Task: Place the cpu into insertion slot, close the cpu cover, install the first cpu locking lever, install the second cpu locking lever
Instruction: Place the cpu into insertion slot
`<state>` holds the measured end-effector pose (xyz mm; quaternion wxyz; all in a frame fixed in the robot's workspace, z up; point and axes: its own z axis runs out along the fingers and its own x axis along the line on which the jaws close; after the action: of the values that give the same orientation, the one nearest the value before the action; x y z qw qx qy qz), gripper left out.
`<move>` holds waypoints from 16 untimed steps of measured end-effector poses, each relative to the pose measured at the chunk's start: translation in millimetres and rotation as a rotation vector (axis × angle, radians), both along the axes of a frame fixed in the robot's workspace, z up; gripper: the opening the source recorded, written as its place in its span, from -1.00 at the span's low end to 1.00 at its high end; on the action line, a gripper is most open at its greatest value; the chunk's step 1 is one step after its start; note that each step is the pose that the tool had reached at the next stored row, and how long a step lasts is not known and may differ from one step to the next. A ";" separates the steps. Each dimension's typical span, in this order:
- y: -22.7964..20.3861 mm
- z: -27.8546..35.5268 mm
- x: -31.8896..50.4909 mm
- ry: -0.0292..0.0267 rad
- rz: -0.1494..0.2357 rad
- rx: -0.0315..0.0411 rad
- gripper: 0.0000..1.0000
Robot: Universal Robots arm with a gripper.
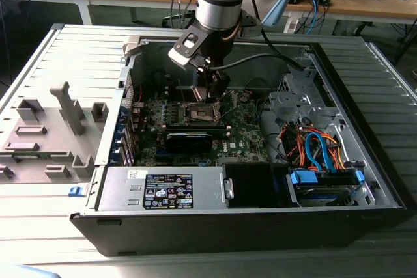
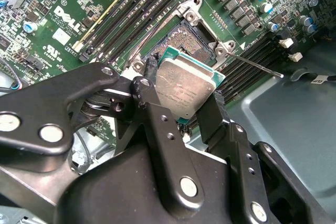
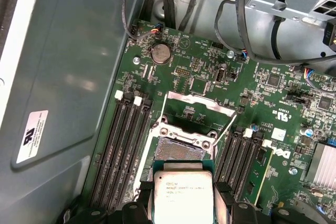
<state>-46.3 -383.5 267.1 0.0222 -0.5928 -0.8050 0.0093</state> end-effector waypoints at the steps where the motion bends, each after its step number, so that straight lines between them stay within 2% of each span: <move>1: 0.0 -0.1 0.0 0.0000 -0.001 0.0000 0.09; 16: 0.0 -1.0 0.0 0.0000 -0.013 -0.0004 0.09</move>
<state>-46.3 -383.5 266.1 0.0222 -0.5981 -0.8010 0.0093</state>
